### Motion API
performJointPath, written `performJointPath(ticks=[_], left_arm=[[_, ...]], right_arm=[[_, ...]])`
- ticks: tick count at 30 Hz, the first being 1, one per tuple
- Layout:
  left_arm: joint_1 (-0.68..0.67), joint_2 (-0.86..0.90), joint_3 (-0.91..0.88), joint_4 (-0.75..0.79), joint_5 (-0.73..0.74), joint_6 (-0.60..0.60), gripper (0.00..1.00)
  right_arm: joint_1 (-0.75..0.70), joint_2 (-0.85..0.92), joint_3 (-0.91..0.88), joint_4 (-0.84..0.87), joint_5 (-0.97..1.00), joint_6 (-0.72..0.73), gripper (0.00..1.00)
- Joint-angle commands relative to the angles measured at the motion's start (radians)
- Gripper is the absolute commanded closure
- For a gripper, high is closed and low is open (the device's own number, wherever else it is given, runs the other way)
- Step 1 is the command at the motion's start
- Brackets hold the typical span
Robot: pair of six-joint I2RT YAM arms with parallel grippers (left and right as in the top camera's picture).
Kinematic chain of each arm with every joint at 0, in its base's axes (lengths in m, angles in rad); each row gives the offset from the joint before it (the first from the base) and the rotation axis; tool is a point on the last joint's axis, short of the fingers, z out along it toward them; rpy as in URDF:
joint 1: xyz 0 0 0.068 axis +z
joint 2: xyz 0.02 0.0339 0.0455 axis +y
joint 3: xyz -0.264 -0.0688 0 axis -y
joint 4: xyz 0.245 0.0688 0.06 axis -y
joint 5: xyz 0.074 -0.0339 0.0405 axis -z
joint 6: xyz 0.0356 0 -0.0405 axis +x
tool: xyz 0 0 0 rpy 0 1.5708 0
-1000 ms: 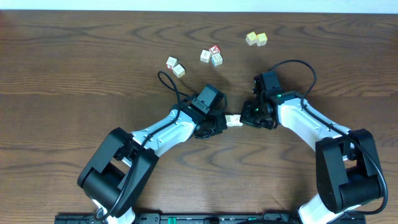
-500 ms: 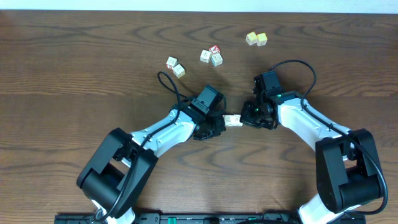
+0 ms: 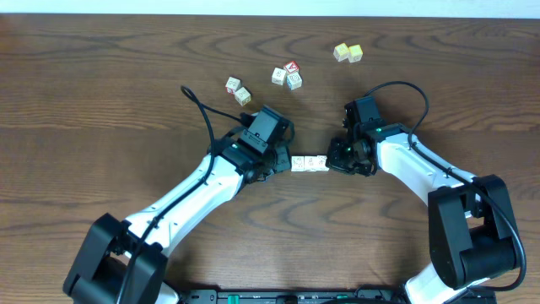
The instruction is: Lift 3 blocks
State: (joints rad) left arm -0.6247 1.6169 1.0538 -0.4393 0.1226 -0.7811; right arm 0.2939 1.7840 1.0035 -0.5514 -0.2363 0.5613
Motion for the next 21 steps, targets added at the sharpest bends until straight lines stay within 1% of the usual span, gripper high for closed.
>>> performJointPath(ticks=[1,12,21], left_arm=[[0.024,0.032,-0.003,-0.009,-0.037,0.018,0.93],[0.026,0.052,-0.003,0.005,-0.038,0.022,0.93],[0.026,0.087,-0.003,0.014,-0.038,0.021,0.93]], right_arm=[[0.011,-0.003,-0.005,-0.008,0.000,-0.046,0.99],[0.011,-0.003,-0.005,0.002,-0.011,-0.046,0.99],[0.040,-0.003,-0.005,0.017,-0.011,-0.065,0.99]])
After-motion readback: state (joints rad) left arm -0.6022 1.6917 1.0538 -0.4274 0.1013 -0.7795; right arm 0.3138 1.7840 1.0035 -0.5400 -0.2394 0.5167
